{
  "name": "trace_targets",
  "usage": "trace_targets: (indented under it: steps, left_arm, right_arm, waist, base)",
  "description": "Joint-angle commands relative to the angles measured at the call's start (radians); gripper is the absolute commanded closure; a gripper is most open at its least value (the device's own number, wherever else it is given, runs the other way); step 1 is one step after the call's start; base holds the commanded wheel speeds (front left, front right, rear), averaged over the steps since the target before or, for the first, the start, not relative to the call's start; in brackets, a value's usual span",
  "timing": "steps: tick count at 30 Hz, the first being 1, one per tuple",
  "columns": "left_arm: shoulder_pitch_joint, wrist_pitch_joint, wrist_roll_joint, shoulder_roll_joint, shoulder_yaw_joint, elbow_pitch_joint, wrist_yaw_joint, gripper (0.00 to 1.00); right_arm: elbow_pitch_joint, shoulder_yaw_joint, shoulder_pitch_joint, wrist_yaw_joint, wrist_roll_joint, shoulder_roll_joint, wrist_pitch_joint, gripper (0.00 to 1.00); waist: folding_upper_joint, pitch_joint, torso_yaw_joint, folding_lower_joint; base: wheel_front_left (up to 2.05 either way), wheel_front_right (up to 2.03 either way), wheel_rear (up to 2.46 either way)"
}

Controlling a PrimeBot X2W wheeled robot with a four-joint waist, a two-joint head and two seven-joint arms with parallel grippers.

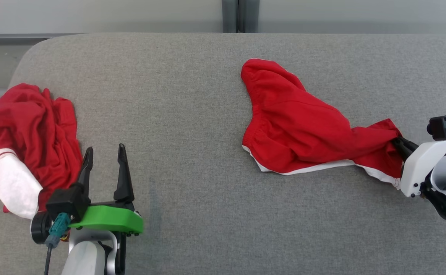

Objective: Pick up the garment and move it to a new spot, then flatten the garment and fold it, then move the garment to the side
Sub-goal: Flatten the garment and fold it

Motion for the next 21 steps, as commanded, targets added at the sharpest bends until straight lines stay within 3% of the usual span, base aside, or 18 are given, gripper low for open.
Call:
trace_targets:
  steps: [1, 2, 3, 9, 15, 21]
  left_arm:
    - [-0.014, -0.003, 0.004, 0.002, 0.004, 0.006, -0.005, 0.00]
    - [-0.016, -0.003, 0.004, 0.002, 0.003, 0.010, -0.007, 0.00]
    - [-0.017, -0.003, 0.003, 0.002, 0.002, 0.012, -0.009, 0.00]
    - [0.008, -0.003, -0.007, 0.002, 0.006, 0.024, -0.010, 0.00]
    - [0.041, -0.003, -0.009, 0.002, 0.015, 0.023, -0.013, 0.00]
    - [0.065, -0.003, -0.009, 0.002, 0.023, 0.012, -0.010, 0.00]
  right_arm:
    - [0.027, 0.007, -0.017, -0.001, 0.016, -0.006, -0.025, 0.59]
    - [0.050, 0.018, -0.023, -0.001, 0.019, -0.006, -0.040, 0.13]
    - [0.069, 0.024, -0.028, -0.001, 0.020, -0.005, -0.057, 0.00]
    - [0.126, 0.054, -0.040, -0.001, 0.029, 0.026, -0.204, 0.00]
    - [0.084, 0.050, 0.002, -0.001, 0.027, 0.061, -0.314, 0.00]
    - [-0.086, -0.105, 0.113, -0.001, -0.032, 0.129, -0.325, 0.00]
  waist:
    - [0.0000, -0.008, -0.003, 0.0000]
    - [0.0000, -0.014, -0.004, 0.0000]
    - [0.0000, -0.020, -0.006, 0.0000]
    - [0.0000, -0.068, -0.037, 0.0000]
    - [0.0000, -0.119, -0.098, 0.0000]
    - [0.0000, -0.157, -0.170, 0.0000]
  base:
    - [0.00, 0.00, 0.00]
    - [0.00, 0.00, 0.00]
    - [0.00, 0.00, 0.00]
    - [0.00, 0.00, 0.00]
    - [0.00, 0.00, 0.00]
    - [0.00, 0.00, 0.00]
